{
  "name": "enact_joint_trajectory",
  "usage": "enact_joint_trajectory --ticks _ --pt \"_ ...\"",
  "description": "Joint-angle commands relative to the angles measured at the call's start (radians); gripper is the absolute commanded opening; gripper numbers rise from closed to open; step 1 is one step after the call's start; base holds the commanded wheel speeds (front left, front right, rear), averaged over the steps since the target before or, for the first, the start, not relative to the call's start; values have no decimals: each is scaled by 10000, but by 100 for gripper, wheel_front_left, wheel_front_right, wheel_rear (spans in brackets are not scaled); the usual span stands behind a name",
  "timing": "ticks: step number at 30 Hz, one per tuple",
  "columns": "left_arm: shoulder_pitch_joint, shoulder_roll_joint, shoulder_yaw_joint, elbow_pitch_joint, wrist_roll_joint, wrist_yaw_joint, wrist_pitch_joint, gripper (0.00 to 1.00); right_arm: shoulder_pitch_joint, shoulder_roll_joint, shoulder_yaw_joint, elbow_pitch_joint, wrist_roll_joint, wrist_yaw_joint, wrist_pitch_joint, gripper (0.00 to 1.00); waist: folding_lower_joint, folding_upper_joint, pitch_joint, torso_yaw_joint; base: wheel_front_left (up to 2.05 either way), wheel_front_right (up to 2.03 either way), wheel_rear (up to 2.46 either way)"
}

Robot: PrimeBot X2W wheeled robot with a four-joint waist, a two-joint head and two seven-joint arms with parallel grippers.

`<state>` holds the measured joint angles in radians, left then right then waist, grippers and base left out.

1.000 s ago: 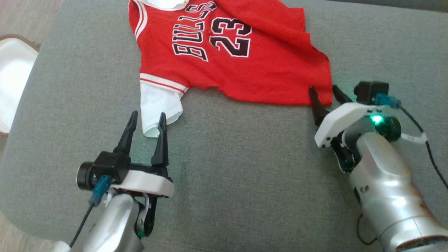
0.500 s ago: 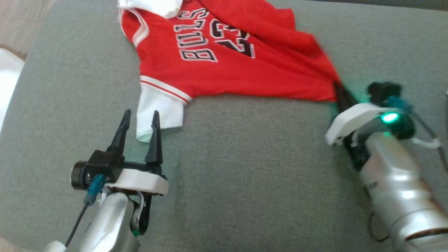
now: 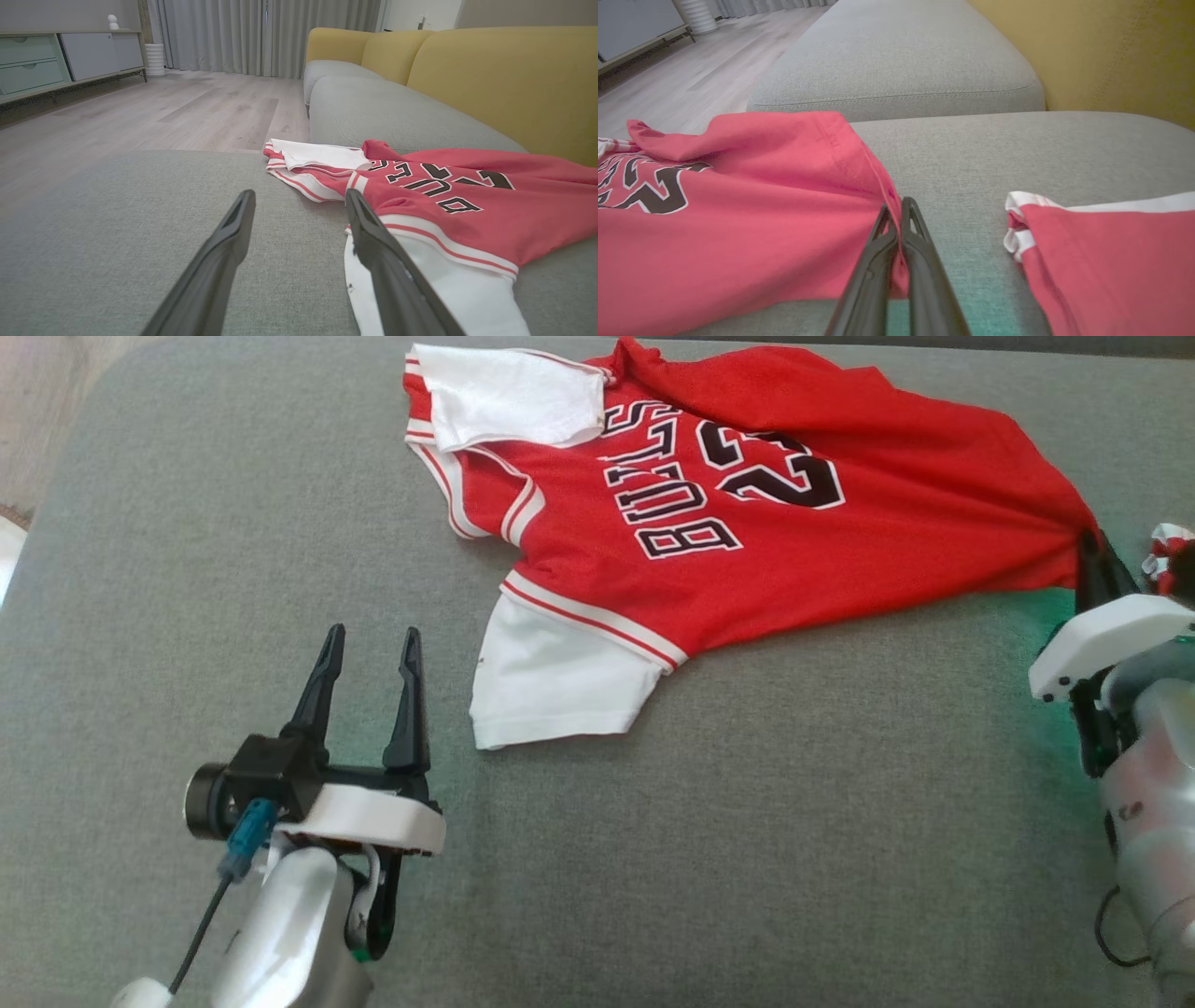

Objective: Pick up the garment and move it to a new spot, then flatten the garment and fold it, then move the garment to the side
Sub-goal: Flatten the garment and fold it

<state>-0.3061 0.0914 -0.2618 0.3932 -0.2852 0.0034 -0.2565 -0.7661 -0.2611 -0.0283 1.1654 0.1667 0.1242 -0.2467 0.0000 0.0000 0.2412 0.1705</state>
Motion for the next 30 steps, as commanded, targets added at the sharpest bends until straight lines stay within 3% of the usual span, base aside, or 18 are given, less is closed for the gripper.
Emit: enact_joint_trajectory --ticks 1,2,7,11,12,19,30 --pt "-261 131 373 -207 103 -38 -53 100 -84 -112 12 -213 -154 65 -127 54 0 0 -19 -27 0 0 0" --pt "-250 130 399 -188 114 -49 -53 100 -68 -91 -120 -229 -295 65 -132 100 0 0 -46 -59 0 0 0" --pt "-202 150 535 -124 145 -106 -53 100 159 625 -543 -1358 -845 65 -146 100 0 0 -217 -358 0 0 0" --pt "-164 150 576 -27 158 -182 -53 100 993 1373 -746 -3280 -1048 65 -148 100 0 0 -390 -674 0 0 0" --pt "-136 134 583 41 145 -214 -53 100 1623 1679 -643 -4309 -990 65 -149 100 0 0 -478 -831 0 0 0" --pt "-147 142 502 599 77 -384 -22 100 4004 2082 -35 -7308 -318 65 -149 100 0 0 -614 -1397 0 0 0" --pt "-1893 568 463 2866 97 -300 1424 100 4658 2106 587 -8540 284 65 -150 100 0 0 -101 -2326 0 0 0"
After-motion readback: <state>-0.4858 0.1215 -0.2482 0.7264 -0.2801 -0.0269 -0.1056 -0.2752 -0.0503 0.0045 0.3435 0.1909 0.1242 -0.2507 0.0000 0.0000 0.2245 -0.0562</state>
